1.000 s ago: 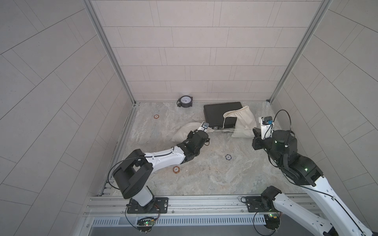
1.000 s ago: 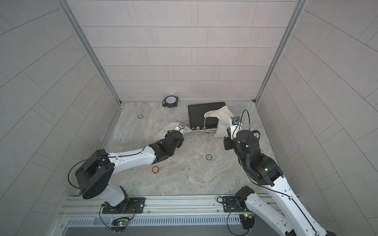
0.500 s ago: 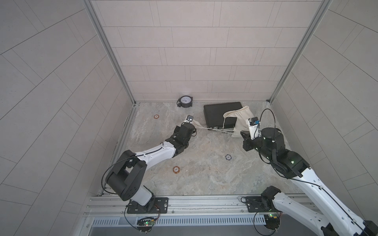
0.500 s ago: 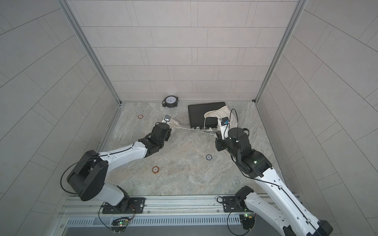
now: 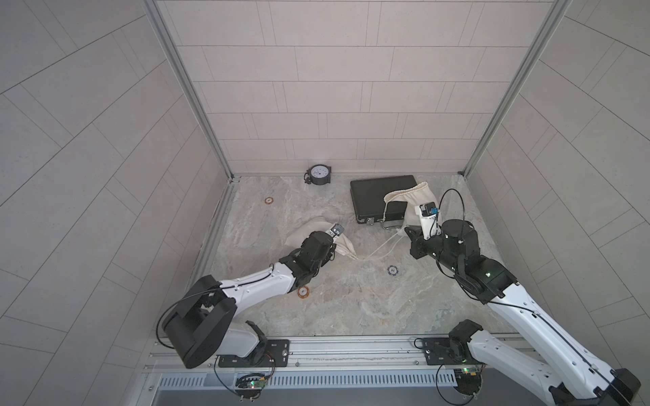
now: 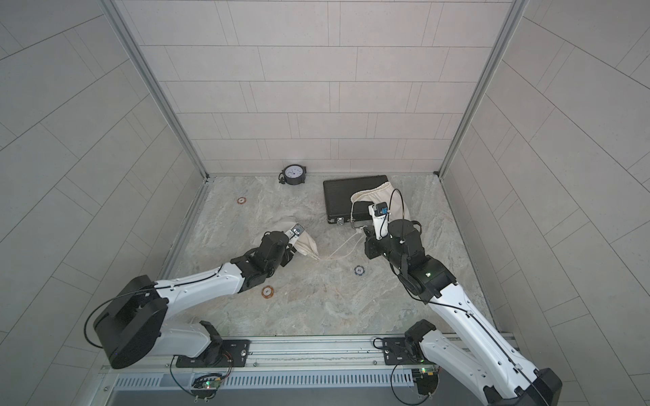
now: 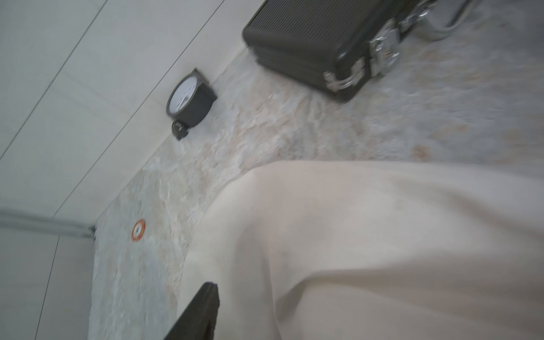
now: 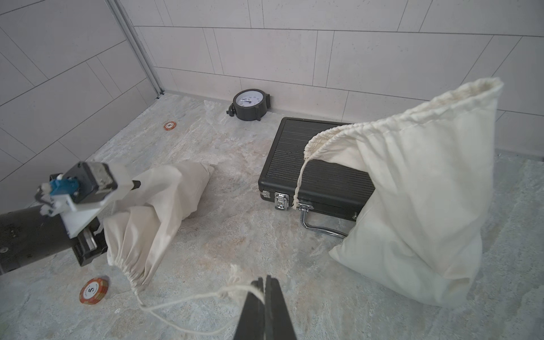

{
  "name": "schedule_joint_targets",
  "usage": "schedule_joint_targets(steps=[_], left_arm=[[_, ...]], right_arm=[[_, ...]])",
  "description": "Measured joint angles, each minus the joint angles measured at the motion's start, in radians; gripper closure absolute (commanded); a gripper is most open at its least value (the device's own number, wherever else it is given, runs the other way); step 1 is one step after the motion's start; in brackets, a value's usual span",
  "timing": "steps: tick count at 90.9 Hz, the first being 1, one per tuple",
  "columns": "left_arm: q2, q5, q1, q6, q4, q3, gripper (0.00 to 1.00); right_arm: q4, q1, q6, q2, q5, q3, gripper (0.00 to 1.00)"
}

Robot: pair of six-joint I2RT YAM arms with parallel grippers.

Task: Close the soil bag
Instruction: Frap the soil bag at the center of the board.

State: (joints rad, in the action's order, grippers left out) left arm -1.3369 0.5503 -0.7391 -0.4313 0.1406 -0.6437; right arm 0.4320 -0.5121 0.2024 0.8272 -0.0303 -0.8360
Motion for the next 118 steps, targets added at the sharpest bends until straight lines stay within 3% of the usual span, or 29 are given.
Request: schedule_joint_targets(steps=[21, 30, 48, 69, 87, 118], left_arm=[[0.16, -0.203, -0.095, -0.038, -0.041, -0.003, 0.27], [0.164, -0.286, -0.15, -0.044, -0.077, -0.037, 0.2], [0.119, -0.402, -0.21, -0.049, -0.135, -0.14, 0.21], [-0.084, -0.482, -0.21, -0.078, -0.179, -0.317, 0.39], [-0.2, -0.513, -0.206, -0.102, -0.2, -0.386, 0.54], [-0.29, -0.505, -0.186, -0.13, -0.199, -0.438, 0.64]], right_arm=[[-0.005, 0.0, 0.0, -0.023, -0.058, 0.003, 1.0], [-0.006, 0.0, 0.0, -0.044, -0.087, 0.008, 1.0], [-0.006, 0.0, 0.0, -0.087, -0.11, 0.008, 1.0], [-0.005, 0.001, 0.001, -0.133, -0.144, 0.023, 1.0], [-0.005, 0.002, 0.002, -0.146, -0.159, 0.025, 1.0], [-0.001, 0.002, 0.002, -0.154, -0.167, 0.025, 1.0]])
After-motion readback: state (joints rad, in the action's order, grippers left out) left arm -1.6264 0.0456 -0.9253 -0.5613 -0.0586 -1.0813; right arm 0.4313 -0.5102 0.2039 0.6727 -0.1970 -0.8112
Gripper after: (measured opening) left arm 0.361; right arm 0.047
